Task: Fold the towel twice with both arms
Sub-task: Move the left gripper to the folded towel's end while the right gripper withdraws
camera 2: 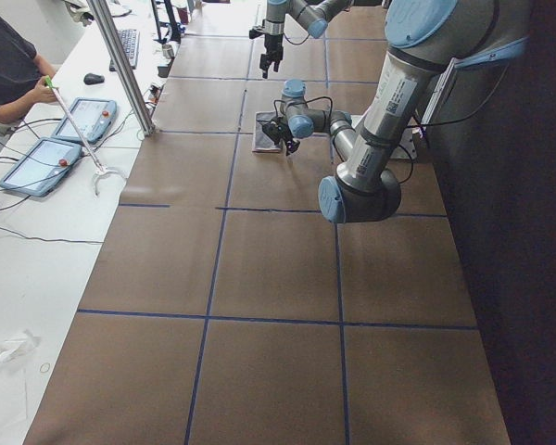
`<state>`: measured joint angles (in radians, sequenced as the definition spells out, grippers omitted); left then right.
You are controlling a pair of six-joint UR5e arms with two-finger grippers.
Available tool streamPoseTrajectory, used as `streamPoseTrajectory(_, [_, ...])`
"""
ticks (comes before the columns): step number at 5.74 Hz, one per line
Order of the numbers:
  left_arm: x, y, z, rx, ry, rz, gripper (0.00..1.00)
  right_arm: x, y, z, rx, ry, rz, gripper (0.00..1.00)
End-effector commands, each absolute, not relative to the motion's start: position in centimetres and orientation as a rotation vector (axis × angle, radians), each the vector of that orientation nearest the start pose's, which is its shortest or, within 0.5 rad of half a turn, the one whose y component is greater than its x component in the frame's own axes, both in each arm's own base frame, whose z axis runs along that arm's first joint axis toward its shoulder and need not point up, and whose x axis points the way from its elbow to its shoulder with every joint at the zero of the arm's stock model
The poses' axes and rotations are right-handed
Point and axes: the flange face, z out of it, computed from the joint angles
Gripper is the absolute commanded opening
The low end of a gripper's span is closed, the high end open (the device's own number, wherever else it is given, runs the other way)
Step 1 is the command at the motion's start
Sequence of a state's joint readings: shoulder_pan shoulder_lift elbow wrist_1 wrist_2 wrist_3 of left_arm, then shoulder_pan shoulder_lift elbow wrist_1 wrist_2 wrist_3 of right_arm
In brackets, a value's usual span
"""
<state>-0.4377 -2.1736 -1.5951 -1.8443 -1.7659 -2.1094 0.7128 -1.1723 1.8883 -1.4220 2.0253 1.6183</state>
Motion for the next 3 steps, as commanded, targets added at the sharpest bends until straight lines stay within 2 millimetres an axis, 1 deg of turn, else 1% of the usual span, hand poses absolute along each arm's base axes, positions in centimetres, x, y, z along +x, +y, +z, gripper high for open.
streamPoseTrajectory(1, [58.40,-39.88,26.53,-0.233,0.913,-0.816,0.20,-39.11,-45.57,27.78,-0.126,-0.953,0.504,1.00])
streamPoseTrajectory(2, [58.32,-40.04,26.53,-0.223,0.914,-0.817,0.02,-39.09,-45.56,27.63,-0.124,-0.956,0.503,1.00])
streamPoseTrajectory(3, [58.20,-40.27,26.25,-0.206,0.923,-0.820,0.00,-39.19,-45.54,27.70,-0.124,-0.954,0.503,1.00])
